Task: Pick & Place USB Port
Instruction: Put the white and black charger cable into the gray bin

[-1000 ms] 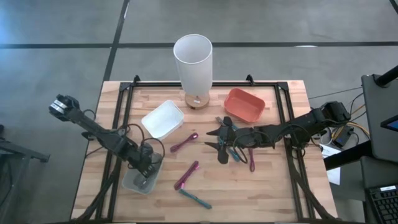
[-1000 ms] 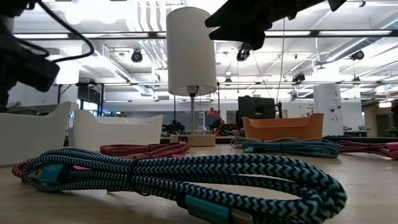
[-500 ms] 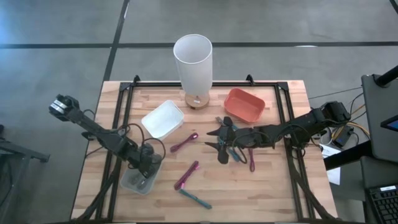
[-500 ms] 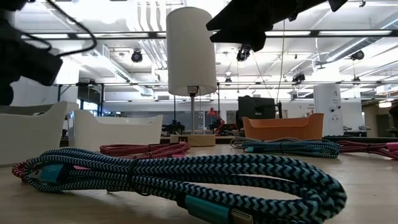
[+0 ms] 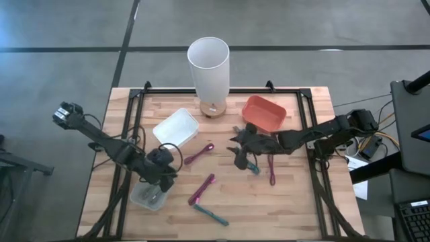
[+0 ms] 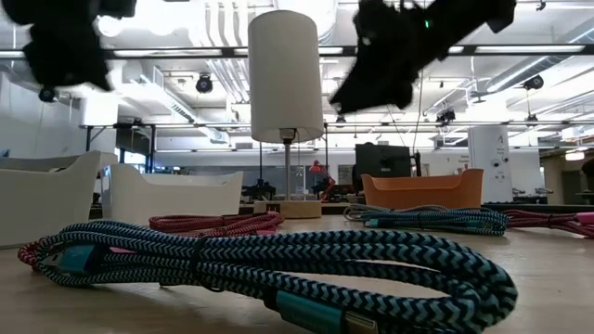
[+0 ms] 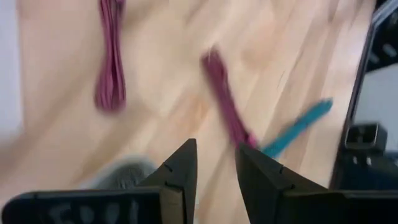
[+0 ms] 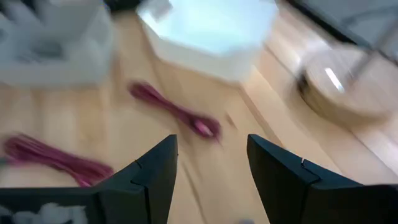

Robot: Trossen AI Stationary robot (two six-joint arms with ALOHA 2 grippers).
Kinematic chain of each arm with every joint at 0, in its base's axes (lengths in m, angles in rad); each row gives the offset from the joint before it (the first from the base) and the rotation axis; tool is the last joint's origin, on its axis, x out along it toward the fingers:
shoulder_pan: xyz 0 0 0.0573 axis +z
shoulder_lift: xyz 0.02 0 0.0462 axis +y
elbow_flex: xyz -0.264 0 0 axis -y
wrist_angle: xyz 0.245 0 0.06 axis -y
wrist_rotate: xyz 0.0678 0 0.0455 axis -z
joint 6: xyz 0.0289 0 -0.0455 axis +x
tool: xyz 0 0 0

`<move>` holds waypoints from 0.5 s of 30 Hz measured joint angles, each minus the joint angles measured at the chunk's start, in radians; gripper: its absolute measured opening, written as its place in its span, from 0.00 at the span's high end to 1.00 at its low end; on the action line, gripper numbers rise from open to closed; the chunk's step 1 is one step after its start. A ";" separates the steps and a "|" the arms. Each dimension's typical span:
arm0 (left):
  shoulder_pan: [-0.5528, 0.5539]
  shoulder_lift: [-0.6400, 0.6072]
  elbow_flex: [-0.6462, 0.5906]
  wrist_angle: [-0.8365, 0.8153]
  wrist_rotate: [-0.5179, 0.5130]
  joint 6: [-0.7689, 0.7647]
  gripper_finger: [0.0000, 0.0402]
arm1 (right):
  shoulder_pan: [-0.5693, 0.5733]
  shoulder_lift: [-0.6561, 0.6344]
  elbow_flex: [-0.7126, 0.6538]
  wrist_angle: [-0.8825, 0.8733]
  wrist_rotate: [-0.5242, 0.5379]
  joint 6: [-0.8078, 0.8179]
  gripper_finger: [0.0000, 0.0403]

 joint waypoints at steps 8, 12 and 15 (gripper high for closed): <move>0.002 0.000 0.040 -0.001 -0.187 0.106 0.75 | -0.075 0.039 0.000 -0.214 0.000 0.034 0.52; 0.006 0.000 0.037 0.000 -0.224 0.106 0.75 | -0.106 0.084 -0.001 -0.249 -0.001 0.034 0.52; 0.008 0.000 0.037 -0.002 -0.243 0.107 0.75 | -0.129 0.125 0.000 -0.263 -0.002 0.040 0.52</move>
